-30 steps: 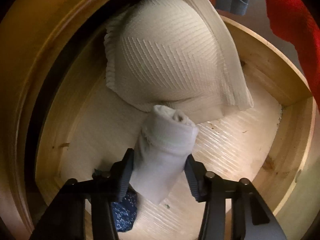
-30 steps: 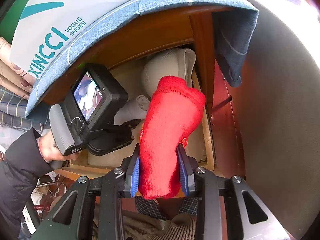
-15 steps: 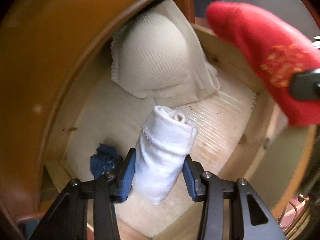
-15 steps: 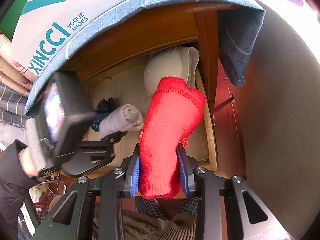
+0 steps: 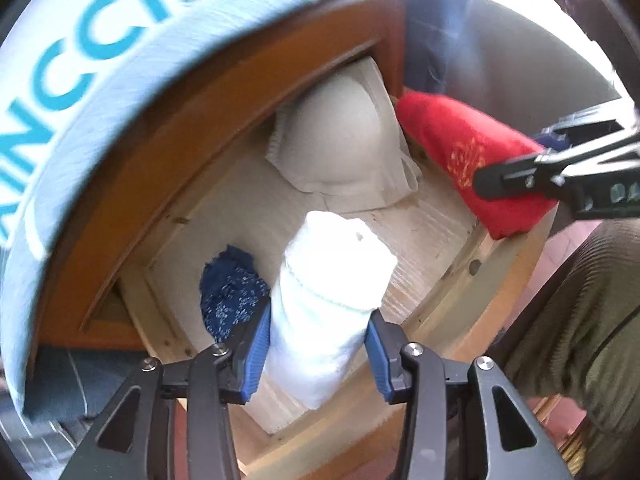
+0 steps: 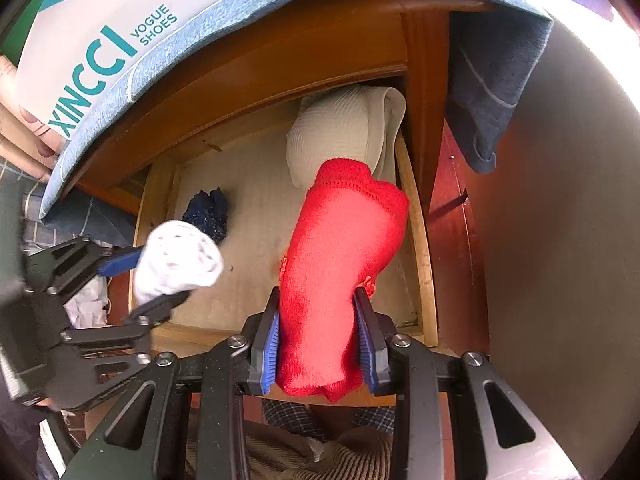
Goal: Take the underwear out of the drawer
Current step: 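Lift the white rolled sock and carry it over the white box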
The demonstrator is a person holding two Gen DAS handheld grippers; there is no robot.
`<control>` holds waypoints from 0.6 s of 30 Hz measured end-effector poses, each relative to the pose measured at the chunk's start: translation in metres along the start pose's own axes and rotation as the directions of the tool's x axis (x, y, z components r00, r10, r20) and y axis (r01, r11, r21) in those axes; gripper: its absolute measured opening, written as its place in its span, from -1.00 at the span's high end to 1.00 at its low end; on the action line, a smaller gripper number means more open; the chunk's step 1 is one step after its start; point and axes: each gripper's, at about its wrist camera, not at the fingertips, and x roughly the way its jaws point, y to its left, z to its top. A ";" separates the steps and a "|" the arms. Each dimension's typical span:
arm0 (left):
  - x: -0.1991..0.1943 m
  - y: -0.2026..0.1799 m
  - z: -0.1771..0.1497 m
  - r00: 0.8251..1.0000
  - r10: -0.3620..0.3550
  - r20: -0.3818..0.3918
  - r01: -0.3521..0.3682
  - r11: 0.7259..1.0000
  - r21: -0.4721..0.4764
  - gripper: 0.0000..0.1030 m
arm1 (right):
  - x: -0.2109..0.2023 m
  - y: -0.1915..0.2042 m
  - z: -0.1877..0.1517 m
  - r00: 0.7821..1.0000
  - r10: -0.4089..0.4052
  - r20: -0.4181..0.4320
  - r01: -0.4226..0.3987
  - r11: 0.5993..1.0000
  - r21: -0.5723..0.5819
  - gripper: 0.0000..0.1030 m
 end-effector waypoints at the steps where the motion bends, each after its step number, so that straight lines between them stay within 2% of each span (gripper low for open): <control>1: -0.006 0.002 -0.002 1.000 -0.001 0.011 0.001 1.000 -0.019 0.14 | 0.001 0.002 0.000 1.000 -0.005 0.000 0.005 1.000 -0.006 0.42; 7: -0.035 0.014 -0.008 0.996 -0.038 0.078 0.047 0.991 -0.122 0.14 | 0.005 0.006 -0.001 1.000 -0.011 -0.004 0.011 1.000 -0.015 0.43; 13: -0.075 0.026 -0.009 0.984 -0.061 0.165 0.095 0.974 -0.205 0.14 | 0.008 0.011 -0.001 1.000 -0.019 -0.004 0.019 1.000 -0.024 0.43; 18: -0.116 0.044 -0.007 0.967 -0.025 0.252 0.098 0.954 -0.283 0.14 | 0.009 0.012 -0.001 1.000 -0.021 -0.003 0.021 0.999 -0.026 0.43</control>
